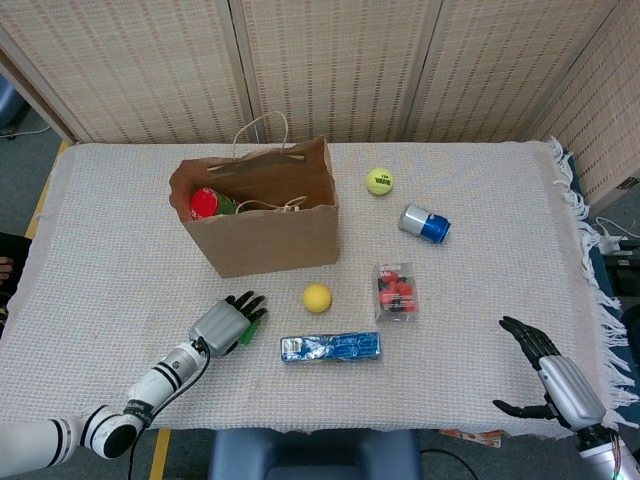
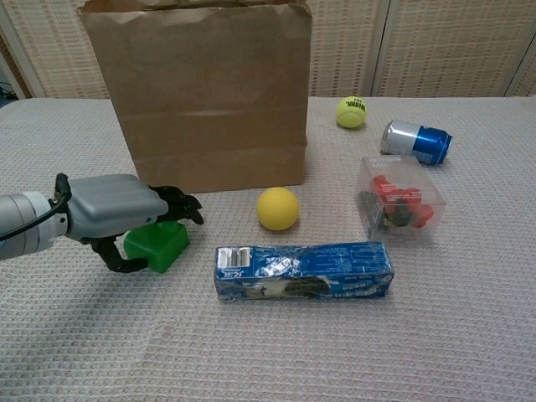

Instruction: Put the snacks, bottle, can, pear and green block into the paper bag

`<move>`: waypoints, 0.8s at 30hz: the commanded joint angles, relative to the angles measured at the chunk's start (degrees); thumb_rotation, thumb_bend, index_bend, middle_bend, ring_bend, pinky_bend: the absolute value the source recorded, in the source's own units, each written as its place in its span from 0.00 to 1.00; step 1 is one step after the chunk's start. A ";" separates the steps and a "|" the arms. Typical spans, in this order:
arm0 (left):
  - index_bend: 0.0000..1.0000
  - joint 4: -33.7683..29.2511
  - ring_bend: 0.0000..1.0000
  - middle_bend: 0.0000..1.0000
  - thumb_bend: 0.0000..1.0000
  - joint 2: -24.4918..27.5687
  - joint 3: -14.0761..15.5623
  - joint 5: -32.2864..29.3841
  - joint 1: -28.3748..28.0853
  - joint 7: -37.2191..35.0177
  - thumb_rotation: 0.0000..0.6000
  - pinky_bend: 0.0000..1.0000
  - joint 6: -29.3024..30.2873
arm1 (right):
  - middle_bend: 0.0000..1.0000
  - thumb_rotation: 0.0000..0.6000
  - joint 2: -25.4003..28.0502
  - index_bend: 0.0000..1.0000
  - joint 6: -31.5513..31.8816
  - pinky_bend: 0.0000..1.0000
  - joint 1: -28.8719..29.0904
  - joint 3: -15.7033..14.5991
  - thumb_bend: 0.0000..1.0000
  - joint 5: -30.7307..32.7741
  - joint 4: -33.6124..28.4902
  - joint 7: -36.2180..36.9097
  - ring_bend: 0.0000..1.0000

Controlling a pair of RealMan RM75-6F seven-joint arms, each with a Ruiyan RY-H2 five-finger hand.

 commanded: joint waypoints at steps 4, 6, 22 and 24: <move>0.34 1.77 0.19 0.17 0.46 -0.27 1.39 -1.36 0.32 0.12 1.00 0.41 1.40 | 0.00 1.00 0.06 0.00 -0.10 0.00 0.01 -0.08 0.01 -0.12 0.00 -0.09 0.00; 0.49 1.85 0.35 0.34 0.54 -0.17 1.57 -1.01 0.69 -0.55 1.00 0.57 2.42 | 0.00 1.00 0.06 0.00 -0.13 0.00 0.00 -0.13 0.01 -0.18 -0.03 -0.17 0.00; 0.70 -9.00 0.63 0.65 0.64 14.98 -2.81 -2.98 12.57 -12.62 1.00 0.80 24.88 | 0.00 1.00 -0.15 0.00 0.96 0.00 -0.47 -0.15 0.01 -0.77 0.37 -0.25 0.00; 0.69 -10.34 0.63 0.65 0.64 16.27 -5.87 -7.01 14.27 -14.35 1.00 0.79 28.49 | 0.00 1.00 -0.19 0.00 1.04 0.00 -0.51 -0.18 0.01 -0.87 0.37 -0.38 0.00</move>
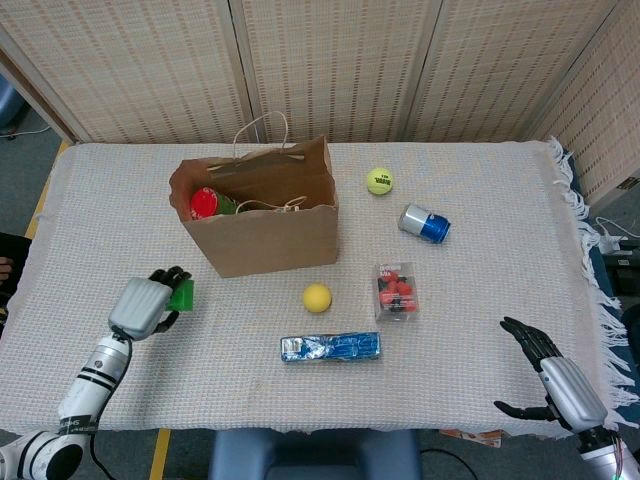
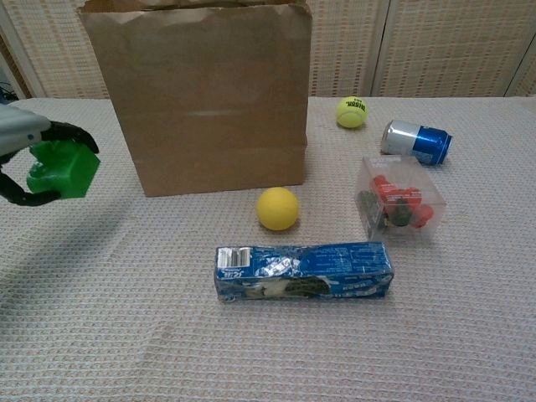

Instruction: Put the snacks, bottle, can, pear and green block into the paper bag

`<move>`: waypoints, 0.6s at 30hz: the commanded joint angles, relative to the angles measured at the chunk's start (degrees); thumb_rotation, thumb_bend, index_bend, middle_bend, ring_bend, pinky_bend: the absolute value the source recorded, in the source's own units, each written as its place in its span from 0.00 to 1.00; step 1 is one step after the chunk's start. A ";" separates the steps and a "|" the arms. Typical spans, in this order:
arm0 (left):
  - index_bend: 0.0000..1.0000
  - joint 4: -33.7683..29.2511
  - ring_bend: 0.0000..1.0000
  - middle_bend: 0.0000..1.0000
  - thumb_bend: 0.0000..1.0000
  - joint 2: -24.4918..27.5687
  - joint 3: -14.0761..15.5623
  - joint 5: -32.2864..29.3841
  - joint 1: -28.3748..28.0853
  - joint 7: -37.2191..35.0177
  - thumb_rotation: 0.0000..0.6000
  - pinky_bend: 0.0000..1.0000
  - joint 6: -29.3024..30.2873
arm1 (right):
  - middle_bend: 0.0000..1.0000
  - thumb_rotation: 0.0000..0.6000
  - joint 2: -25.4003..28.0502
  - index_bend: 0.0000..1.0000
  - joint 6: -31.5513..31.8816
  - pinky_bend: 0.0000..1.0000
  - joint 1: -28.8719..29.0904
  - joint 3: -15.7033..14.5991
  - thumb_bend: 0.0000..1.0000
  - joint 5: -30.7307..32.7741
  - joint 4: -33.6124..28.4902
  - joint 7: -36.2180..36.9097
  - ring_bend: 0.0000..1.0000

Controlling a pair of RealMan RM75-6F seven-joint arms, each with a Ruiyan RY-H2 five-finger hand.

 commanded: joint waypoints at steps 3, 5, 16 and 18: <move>0.67 -6.41 0.62 0.64 0.64 5.48 -11.53 -14.14 5.75 -7.67 1.00 0.78 11.10 | 0.00 1.00 -0.10 0.00 0.14 0.00 -0.07 -0.05 0.01 -0.19 -0.02 -0.27 0.00; 0.67 -9.12 0.61 0.64 0.64 6.56 -16.39 -19.29 5.98 -10.78 1.00 0.77 12.69 | 0.00 1.00 -0.18 0.00 0.29 0.00 -0.11 -0.03 0.01 -0.33 -0.02 -0.44 0.00; 0.66 -16.30 0.61 0.63 0.64 5.57 -28.05 -25.62 -2.71 -12.33 1.00 0.77 11.70 | 0.00 1.00 -0.33 0.00 -0.17 0.00 0.20 -0.11 0.01 -0.58 -0.03 -0.85 0.00; 0.66 -15.96 0.61 0.63 0.64 3.87 -28.22 -25.97 -5.40 -10.21 1.00 0.77 11.25 | 0.00 1.00 -0.25 0.00 -0.30 0.00 0.26 -0.14 0.01 -0.52 -0.07 -0.79 0.00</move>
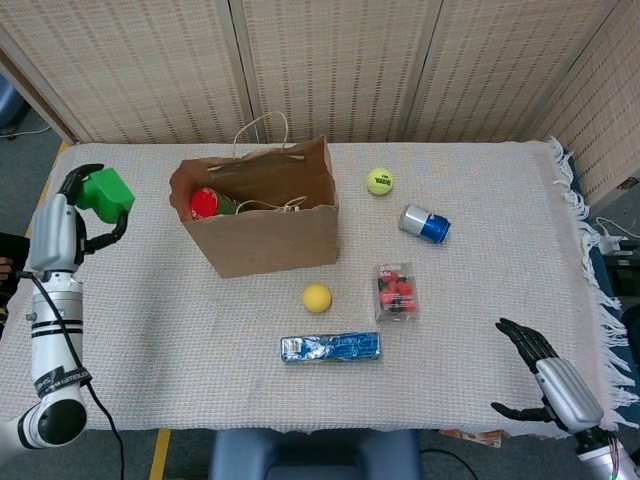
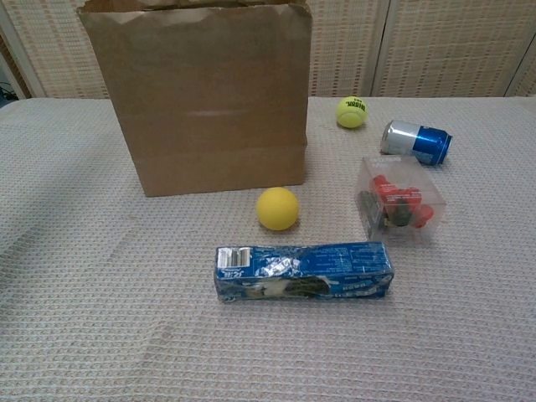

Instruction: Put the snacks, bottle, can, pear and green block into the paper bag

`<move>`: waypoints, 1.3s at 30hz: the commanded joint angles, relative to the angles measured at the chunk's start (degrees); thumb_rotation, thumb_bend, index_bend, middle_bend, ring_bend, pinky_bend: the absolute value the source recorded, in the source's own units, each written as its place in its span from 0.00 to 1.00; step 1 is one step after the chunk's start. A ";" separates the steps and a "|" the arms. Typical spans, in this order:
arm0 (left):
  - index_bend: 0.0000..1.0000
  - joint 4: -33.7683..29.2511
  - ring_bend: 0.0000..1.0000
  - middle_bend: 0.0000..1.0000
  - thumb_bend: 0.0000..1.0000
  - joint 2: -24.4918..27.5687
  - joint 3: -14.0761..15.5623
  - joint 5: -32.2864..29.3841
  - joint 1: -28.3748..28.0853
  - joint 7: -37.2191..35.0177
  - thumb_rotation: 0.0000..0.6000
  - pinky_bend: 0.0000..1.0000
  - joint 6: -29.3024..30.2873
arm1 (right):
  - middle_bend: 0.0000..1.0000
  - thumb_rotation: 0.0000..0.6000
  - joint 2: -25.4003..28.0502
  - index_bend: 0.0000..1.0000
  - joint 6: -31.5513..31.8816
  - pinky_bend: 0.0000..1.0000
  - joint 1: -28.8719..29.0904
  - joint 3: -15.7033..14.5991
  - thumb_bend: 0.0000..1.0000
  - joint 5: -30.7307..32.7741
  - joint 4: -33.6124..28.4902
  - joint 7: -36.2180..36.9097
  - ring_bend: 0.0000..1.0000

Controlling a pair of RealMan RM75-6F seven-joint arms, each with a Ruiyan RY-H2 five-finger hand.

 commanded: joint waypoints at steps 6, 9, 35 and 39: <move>0.66 5.24 0.61 0.63 0.64 -8.88 -1.59 -3.94 -13.44 9.22 1.00 0.77 -3.01 | 0.00 1.00 0.52 0.00 -0.09 0.00 0.12 -0.16 0.01 0.03 -0.12 1.06 0.00; 0.66 9.81 0.60 0.63 0.64 -11.87 -1.70 -5.87 -17.33 11.24 1.00 0.77 -4.60 | 0.00 1.00 0.77 0.00 -0.35 0.00 0.19 -0.38 0.01 -0.01 -0.16 1.56 0.00; 0.08 -3.76 0.01 0.00 0.37 -6.25 2.41 -2.98 -15.11 7.25 1.00 0.23 -5.43 | 0.00 1.00 0.02 0.00 1.45 0.00 -1.19 0.23 0.01 1.27 1.36 0.13 0.00; 0.08 -12.23 0.02 0.00 0.42 0.10 8.65 7.03 -6.71 5.83 1.00 0.24 -0.56 | 0.00 1.00 -0.21 0.00 2.44 0.00 -1.75 0.37 0.01 1.25 2.25 -0.12 0.00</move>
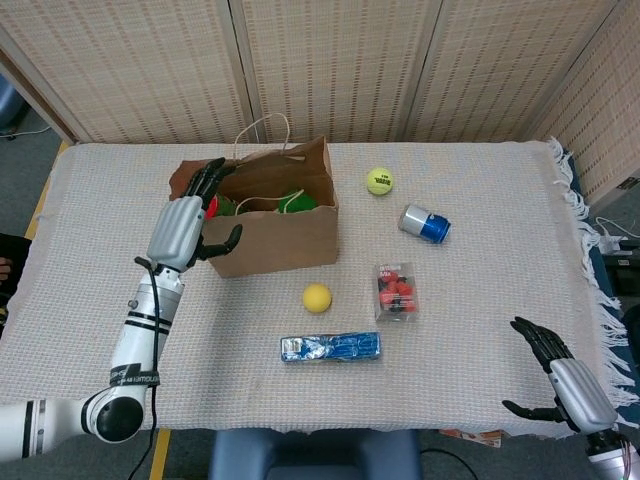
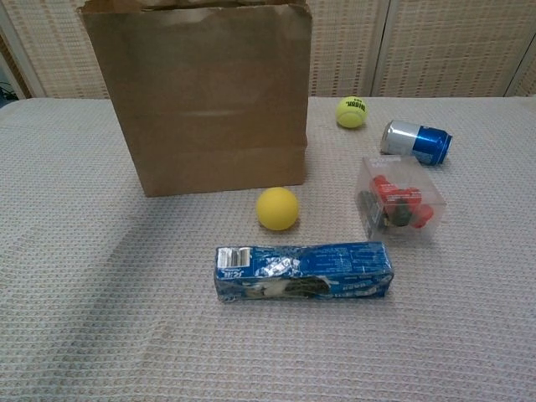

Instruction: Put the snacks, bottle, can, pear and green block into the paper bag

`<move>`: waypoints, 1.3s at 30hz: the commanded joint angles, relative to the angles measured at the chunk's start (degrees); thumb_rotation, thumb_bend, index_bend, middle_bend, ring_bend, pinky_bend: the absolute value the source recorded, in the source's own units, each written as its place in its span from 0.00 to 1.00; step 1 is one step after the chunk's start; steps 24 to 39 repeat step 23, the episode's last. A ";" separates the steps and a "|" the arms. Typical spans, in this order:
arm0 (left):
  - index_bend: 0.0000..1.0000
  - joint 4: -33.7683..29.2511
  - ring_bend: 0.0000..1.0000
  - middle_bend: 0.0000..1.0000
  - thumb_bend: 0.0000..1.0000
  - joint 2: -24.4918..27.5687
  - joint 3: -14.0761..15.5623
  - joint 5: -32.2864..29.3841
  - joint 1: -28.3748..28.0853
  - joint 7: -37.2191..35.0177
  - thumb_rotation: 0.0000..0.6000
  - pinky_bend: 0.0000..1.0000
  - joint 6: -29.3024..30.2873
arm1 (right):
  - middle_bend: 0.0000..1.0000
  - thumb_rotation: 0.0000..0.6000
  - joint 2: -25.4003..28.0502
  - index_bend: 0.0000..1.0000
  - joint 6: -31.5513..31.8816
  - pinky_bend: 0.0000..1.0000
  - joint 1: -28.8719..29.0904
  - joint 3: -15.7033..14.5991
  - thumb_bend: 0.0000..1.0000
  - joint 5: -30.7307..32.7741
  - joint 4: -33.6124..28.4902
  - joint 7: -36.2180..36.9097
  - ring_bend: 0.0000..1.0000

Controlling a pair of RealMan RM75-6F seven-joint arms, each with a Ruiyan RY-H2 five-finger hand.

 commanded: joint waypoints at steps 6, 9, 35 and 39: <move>0.10 -8.44 0.02 0.00 0.42 12.62 21.34 29.65 23.39 -7.95 1.00 0.22 12.57 | 0.00 1.00 -0.58 0.00 1.61 0.00 -0.86 0.45 0.01 -0.11 1.70 -1.39 0.00; 0.10 -7.16 0.01 0.00 0.42 13.15 24.35 33.42 26.19 -9.71 1.00 0.21 13.98 | 0.00 1.00 -0.73 0.00 1.74 0.00 -0.93 0.51 0.01 -0.17 1.92 -1.80 0.00; 0.04 18.27 0.00 0.00 0.35 7.86 37.67 48.12 43.70 -15.76 1.00 0.09 24.40 | 0.00 1.00 -4.40 0.00 3.84 0.00 -2.46 1.73 0.01 -0.65 3.82 -14.62 0.00; 0.04 18.27 0.00 0.00 0.35 7.86 37.67 48.12 43.70 -15.76 1.00 0.09 24.40 | 0.00 1.00 -4.40 0.00 3.84 0.00 -2.46 1.73 0.01 -0.65 3.82 -14.62 0.00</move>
